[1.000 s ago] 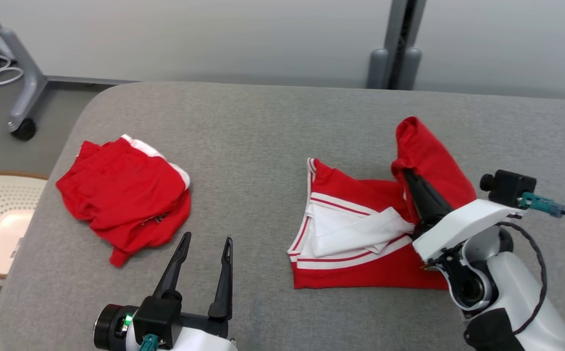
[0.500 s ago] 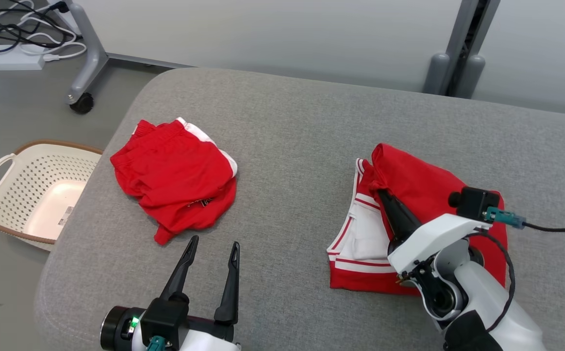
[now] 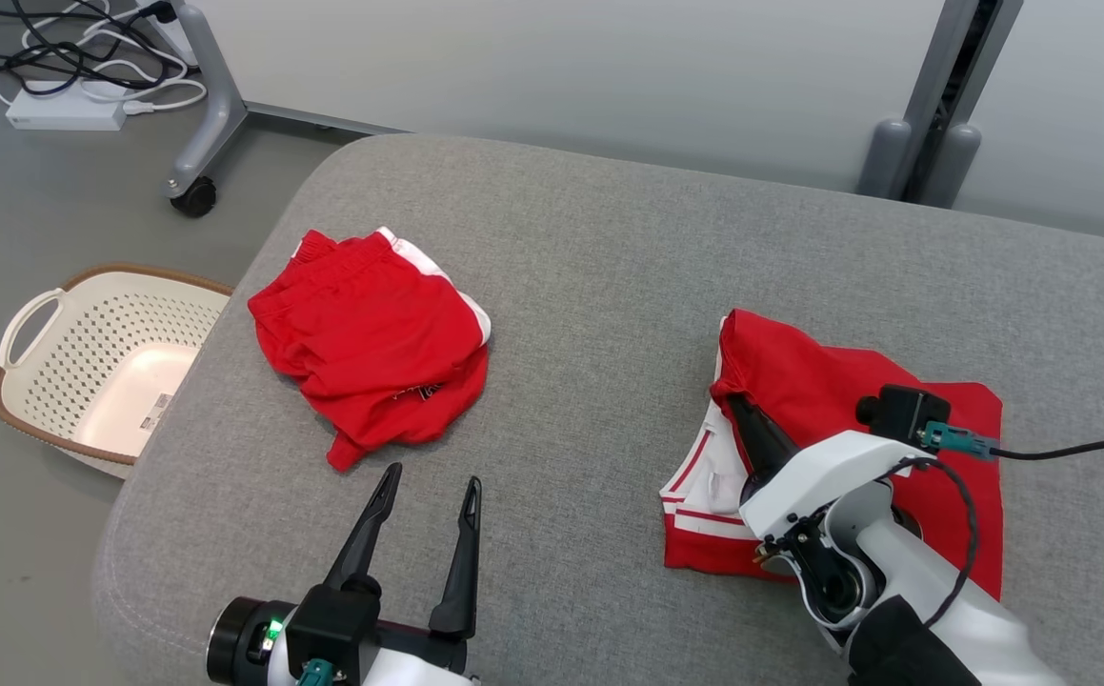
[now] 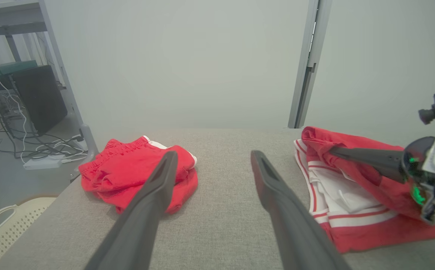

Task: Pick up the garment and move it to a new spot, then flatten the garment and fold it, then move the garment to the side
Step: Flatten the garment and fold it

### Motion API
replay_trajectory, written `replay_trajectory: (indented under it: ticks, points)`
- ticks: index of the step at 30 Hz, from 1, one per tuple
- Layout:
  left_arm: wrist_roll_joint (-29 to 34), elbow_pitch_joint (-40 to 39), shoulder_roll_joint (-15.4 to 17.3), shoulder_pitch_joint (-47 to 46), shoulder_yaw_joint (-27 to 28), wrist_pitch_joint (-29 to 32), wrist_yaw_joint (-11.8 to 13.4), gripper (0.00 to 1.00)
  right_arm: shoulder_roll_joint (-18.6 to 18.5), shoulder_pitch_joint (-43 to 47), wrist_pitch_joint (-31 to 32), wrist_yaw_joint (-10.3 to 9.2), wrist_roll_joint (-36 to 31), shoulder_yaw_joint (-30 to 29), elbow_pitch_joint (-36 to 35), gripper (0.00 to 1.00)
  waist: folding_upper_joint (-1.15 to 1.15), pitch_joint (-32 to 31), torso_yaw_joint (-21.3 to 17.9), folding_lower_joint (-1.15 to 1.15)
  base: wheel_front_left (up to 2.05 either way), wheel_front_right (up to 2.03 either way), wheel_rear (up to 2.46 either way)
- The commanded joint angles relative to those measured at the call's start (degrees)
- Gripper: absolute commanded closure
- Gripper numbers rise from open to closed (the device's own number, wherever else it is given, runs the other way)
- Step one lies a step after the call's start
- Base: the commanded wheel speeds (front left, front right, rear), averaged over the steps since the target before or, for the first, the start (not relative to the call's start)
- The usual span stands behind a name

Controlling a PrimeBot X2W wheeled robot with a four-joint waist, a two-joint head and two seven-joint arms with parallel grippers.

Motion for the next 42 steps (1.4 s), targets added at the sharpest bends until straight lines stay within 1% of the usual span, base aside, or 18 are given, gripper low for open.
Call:
replay_trajectory:
  ticks: [1,6,7,8,9,10,11,17,19,22,26,31,38,42]
  points:
    - [-0.3,-0.1,0.2,-0.5,0.0,-0.2,-0.2,0.0,-0.3,-1.4,-1.0,0.0,2.3,2.1,1.2,1.0,0.0,0.1,0.3,0.0,0.0,0.0,0.0]
    - [-0.2,0.0,0.2,-0.4,0.1,-0.2,-0.3,0.0,-0.3,-3.2,-2.0,0.0,7.0,7.1,3.2,1.0,0.0,0.2,0.6,0.0,0.0,0.0,0.0]
    - [-0.2,0.0,0.2,-0.4,0.1,-0.2,-0.3,0.0,-0.3,-3.2,-2.0,0.0,7.0,7.1,3.2,1.0,0.0,0.2,0.6,0.0,0.0,0.0,0.0]
    - [-0.2,0.1,0.2,-0.3,0.1,-0.2,-0.4,0.0,-0.3,-3.4,-2.2,0.0,8.0,8.0,3.4,0.88,0.0,0.2,0.6,0.0,0.0,0.0,0.0]
    - [-0.2,0.1,0.2,-0.2,0.2,-0.2,-0.4,0.0,-0.3,-3.6,-2.3,0.0,8.9,9.0,3.7,0.57,0.0,0.1,0.5,0.0,0.0,0.0,0.0]
    - [-0.1,0.2,0.2,-0.1,0.3,-0.2,-0.4,0.0,-0.3,-3.9,-2.4,0.0,9.9,9.9,3.7,0.11,0.0,0.1,0.4,0.0,0.0,0.0,0.0]
    - [-0.1,0.2,0.2,0.0,0.3,-0.2,-0.3,0.0,-0.3,-4.2,-2.5,0.0,11.0,10.7,3.6,0.0,0.0,0.0,0.2,0.0,0.0,0.0,0.0]
    - [0.0,-0.2,0.2,-0.1,0.6,-0.2,-0.2,0.0,-0.4,-5.9,-2.9,0.0,16.9,14.5,1.6,0.0,0.0,-0.2,-2.3,0.0,0.0,0.0,0.0]
    - [0.1,-0.6,0.2,-0.2,0.9,-0.2,0.0,0.0,-0.4,-7.3,-2.9,0.0,17.4,13.9,1.2,0.0,0.0,-0.2,-3.7,0.0,0.0,0.0,0.0]
    - [0.1,-1.0,0.2,-0.4,1.2,-0.2,0.0,0.0,-0.4,-8.5,-2.9,0.0,15.6,11.7,1.2,0.0,0.0,-0.2,-6.0,0.0,0.0,0.0,0.0]
    - [-0.6,-1.3,0.2,-0.3,2.0,-0.2,0.0,0.0,-0.4,-9.7,-2.9,0.0,8.5,7.4,2.4,0.0,0.0,-0.4,-9.5,0.0,0.0,0.0,0.0]
    - [-1.2,-1.5,0.2,-0.3,2.9,-0.2,-0.2,0.0,-1.2,-7.6,-2.9,0.0,-2.0,-0.1,2.3,0.0,0.0,-0.6,-13.9,0.0,0.0,0.0,0.0]
    - [-1.5,-0.8,0.2,-0.6,3.3,-0.2,-0.6,0.0,-2.3,-1.8,-2.9,0.0,-15.4,-9.2,-1.9,0.0,0.0,-1.7,-18.6,0.0,0.0,0.0,0.0]
    - [-1.8,-0.8,0.2,0.0,3.6,-0.2,-0.4,0.0,-2.5,2.9,-2.9,0.0,-23.8,-14.2,-7.3,0.0,0.0,-2.4,-20.0,0.0,0.0,0.0,0.0]
